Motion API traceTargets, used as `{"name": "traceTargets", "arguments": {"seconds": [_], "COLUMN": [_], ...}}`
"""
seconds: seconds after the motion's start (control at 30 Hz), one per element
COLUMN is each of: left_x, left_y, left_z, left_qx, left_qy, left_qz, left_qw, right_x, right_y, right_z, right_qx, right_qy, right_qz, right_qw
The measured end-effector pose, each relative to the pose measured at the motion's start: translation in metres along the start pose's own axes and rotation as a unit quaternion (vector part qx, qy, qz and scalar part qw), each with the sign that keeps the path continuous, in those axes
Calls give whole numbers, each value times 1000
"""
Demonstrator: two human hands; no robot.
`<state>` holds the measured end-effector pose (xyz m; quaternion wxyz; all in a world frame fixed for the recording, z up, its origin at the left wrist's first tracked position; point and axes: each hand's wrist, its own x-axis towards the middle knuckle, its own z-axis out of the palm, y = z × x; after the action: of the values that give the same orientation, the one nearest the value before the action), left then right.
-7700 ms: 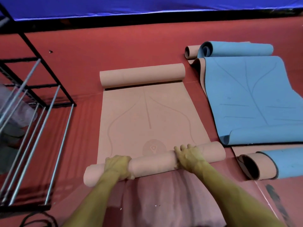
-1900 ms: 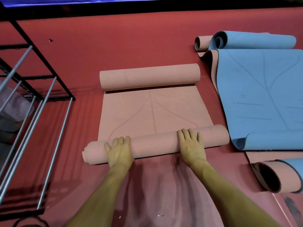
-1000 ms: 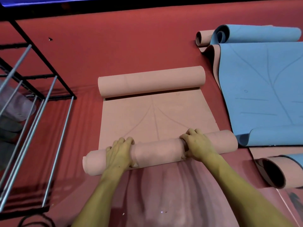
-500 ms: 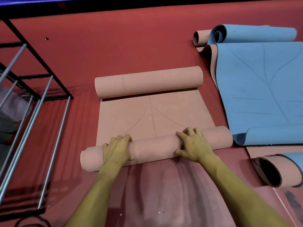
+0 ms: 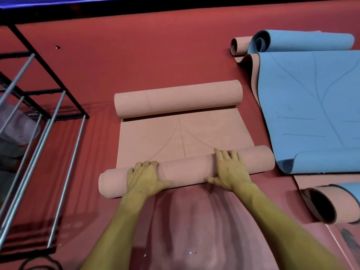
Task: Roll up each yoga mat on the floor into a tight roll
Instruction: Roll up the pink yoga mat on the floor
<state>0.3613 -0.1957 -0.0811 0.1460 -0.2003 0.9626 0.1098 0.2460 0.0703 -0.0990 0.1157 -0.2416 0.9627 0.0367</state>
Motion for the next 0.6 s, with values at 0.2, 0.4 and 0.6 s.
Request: {"name": "traceTargets", "arguments": {"seconds": [0.2,0.4,0.6], "left_x": [-10,6,9], "left_y": [3,-12,-18], "left_z": [47,41,2], "left_qx": [91,91,92], "left_qy": [80,120,-74], "left_qz": [-1,37,69], "left_qw": [993,988,991], "right_x": [-3,6,3], "right_y": [-5,-5,-4], "right_z": [20,17,-16], "right_qx": [-40,-56,-27], "right_qy": [0,54,-145], "right_qz": [19,18,14], "right_qw": [999,997,989]}}
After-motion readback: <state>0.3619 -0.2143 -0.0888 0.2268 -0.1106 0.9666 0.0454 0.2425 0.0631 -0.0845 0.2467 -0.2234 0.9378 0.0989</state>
